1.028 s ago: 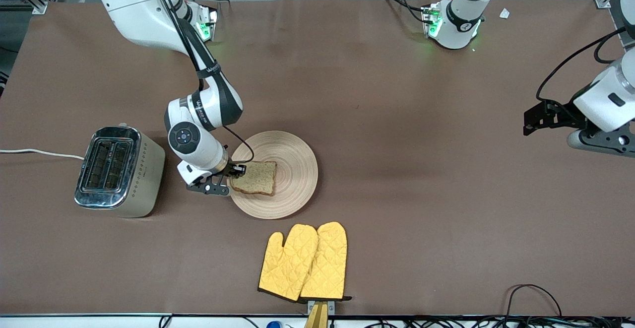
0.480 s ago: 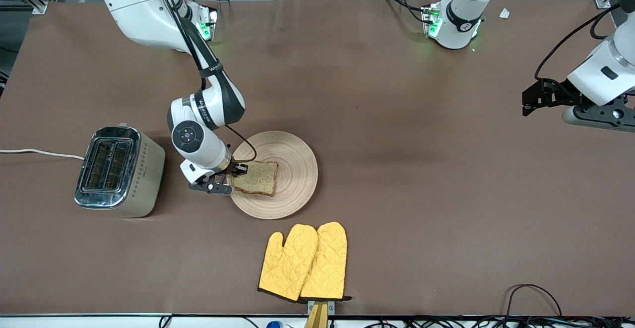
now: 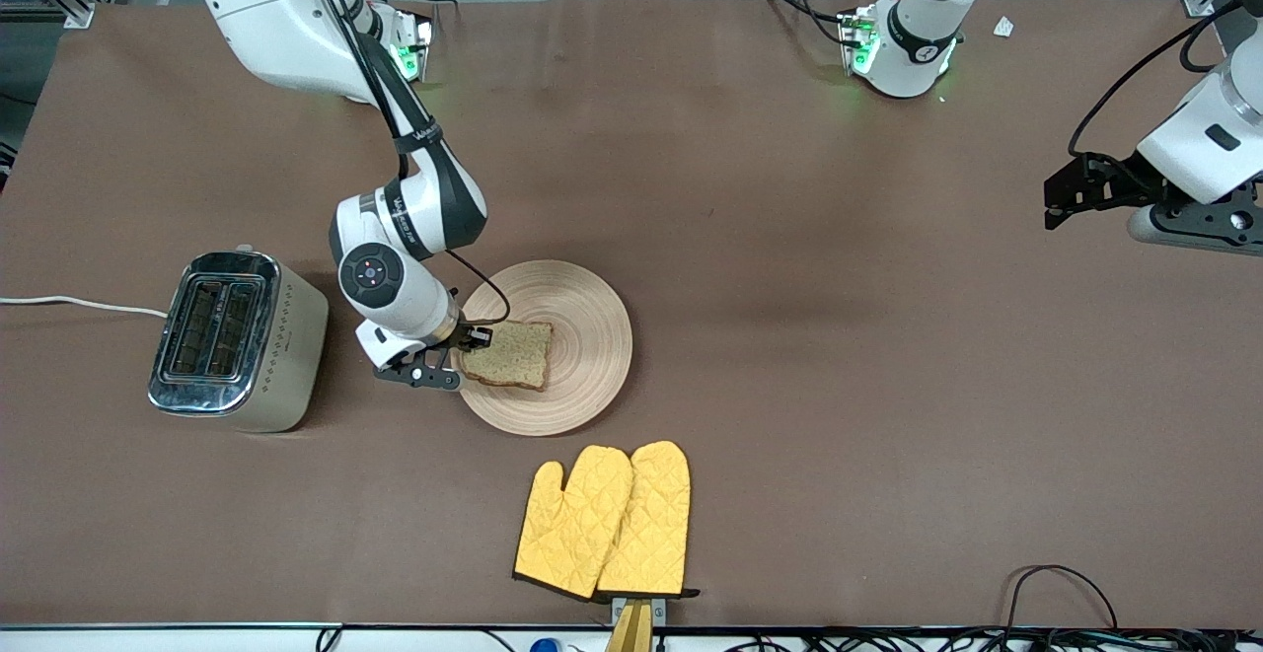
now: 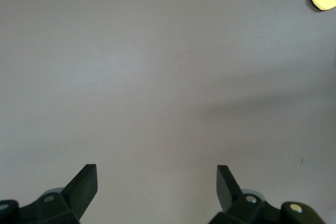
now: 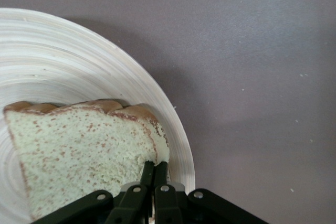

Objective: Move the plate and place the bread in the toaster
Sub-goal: 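Lift the bread with the right gripper and carry it over the toaster, then lower the bread into a toaster slot with the right gripper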

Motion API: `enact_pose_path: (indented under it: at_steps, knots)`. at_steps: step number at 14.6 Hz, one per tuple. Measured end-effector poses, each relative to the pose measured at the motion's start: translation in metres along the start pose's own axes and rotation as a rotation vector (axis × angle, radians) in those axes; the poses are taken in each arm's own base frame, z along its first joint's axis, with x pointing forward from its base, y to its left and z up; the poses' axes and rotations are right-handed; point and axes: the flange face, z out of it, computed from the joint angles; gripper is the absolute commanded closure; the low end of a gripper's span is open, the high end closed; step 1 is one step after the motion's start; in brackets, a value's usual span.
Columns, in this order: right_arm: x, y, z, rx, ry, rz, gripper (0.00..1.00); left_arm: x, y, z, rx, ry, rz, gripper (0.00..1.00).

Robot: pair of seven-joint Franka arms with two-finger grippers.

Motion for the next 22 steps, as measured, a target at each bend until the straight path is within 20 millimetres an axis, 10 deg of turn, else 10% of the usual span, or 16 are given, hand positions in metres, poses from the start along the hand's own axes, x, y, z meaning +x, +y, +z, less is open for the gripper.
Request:
enact_pose_path:
  at_steps: [12, 17, 22]
  knots:
    - [0.003, 0.021, -0.186, -0.267, -0.011, -0.045, 1.00, -0.004, -0.051, 0.004, -0.018, 0.014, -0.089, 0.00]
    - [0.005, 0.056, -0.205, -0.576, 0.013, -0.111, 1.00, 0.002, -0.013, 0.001, -0.022, 0.023, -0.034, 0.00]
    - [0.006, 0.084, -0.210, -0.766, -0.013, -0.086, 1.00, 0.001, -0.020, 0.002, -0.021, 0.023, -0.045, 0.00]
